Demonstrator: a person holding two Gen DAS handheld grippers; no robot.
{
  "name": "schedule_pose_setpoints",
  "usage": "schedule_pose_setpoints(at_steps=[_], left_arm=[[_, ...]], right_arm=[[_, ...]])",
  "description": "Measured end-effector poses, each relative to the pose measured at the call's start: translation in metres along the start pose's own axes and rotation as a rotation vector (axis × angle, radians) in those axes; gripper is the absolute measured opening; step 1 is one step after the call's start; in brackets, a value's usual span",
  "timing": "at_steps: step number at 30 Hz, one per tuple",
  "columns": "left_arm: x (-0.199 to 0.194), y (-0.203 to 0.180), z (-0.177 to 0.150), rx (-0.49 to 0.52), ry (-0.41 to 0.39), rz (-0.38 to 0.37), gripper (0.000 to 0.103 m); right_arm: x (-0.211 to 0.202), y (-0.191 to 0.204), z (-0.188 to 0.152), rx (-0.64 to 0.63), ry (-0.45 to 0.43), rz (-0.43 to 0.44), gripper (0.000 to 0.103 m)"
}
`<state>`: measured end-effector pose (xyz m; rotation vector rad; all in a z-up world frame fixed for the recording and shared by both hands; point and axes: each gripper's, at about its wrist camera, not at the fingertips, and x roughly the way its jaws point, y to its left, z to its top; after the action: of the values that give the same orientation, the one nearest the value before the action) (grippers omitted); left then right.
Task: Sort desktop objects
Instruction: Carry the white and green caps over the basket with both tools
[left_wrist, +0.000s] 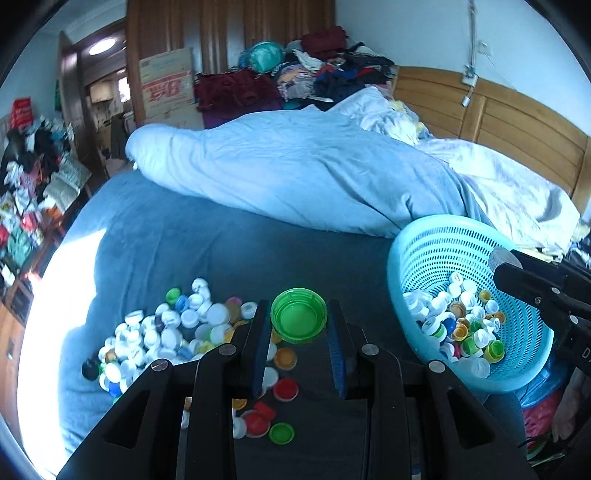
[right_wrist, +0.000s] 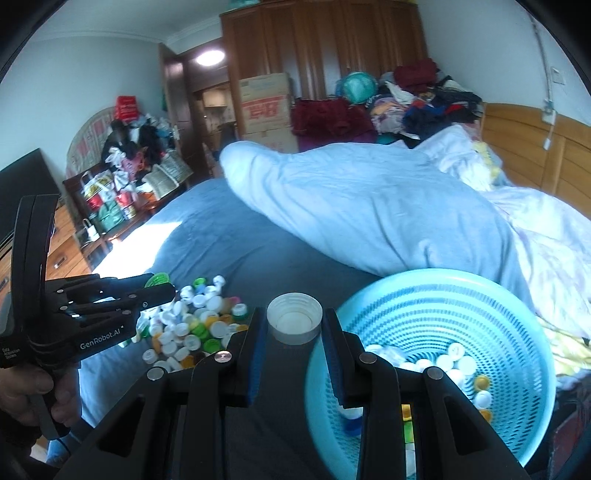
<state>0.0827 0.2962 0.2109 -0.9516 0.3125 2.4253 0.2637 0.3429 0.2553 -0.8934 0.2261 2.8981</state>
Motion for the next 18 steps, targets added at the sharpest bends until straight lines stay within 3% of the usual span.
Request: schedule_pose_setpoints(at_steps=[18], left_arm=[[0.038,-0.121,0.036,0.243,0.051,-0.040,0.025]], right_arm=[[-0.014,-0.075,-0.018,0.124,0.030,-0.128,0.033]])
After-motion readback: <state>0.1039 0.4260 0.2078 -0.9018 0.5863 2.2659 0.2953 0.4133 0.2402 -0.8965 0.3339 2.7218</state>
